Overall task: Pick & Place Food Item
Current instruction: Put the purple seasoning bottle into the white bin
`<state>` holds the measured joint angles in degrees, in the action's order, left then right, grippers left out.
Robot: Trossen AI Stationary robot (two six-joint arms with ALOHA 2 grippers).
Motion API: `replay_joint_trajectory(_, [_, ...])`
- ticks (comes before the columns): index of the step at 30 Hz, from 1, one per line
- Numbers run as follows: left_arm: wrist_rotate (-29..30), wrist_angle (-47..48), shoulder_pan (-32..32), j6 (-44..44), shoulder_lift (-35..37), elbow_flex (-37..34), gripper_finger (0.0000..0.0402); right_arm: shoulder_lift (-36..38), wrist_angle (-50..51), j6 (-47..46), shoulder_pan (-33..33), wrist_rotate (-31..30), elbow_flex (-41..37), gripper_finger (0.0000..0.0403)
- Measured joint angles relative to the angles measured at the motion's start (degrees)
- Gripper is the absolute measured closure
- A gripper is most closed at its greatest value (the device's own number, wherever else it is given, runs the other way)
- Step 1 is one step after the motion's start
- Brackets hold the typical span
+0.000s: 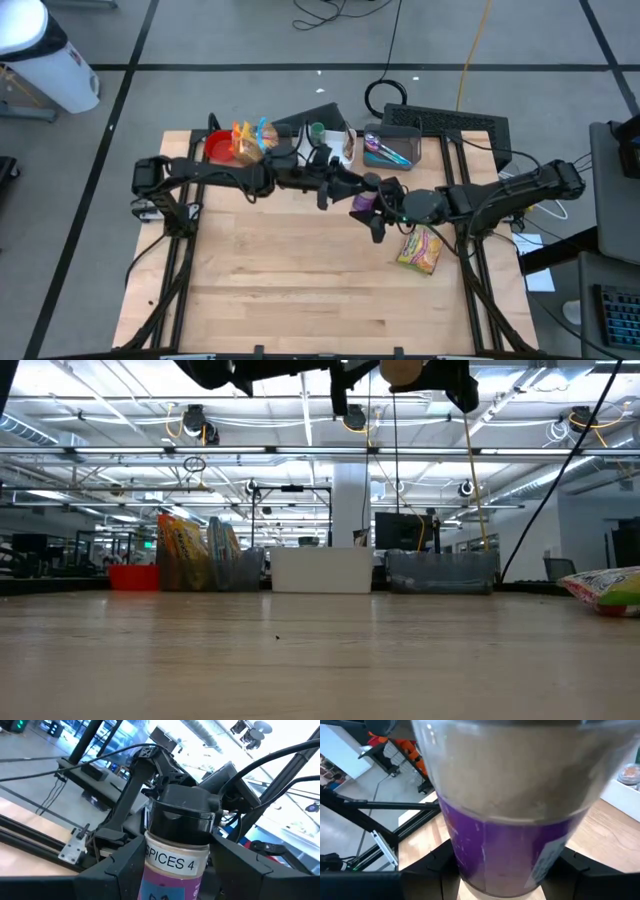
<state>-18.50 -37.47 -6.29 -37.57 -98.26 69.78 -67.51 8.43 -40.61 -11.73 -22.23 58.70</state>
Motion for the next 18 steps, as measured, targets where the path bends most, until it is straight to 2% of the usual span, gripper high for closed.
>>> replay_joint_trajectory(10, [1.59,-0.03,1.1,-0.46,-0.09,0.17,0.0178,2.41,0.15,1.03,1.62,1.52,-0.04,0.0208])
replay_joint_trajectory(18, [1.7,-0.37,1.68,-0.56,-0.14,0.22,0.0178,3.33,-0.33,-1.45,4.89,7.34,-0.04,0.0208])
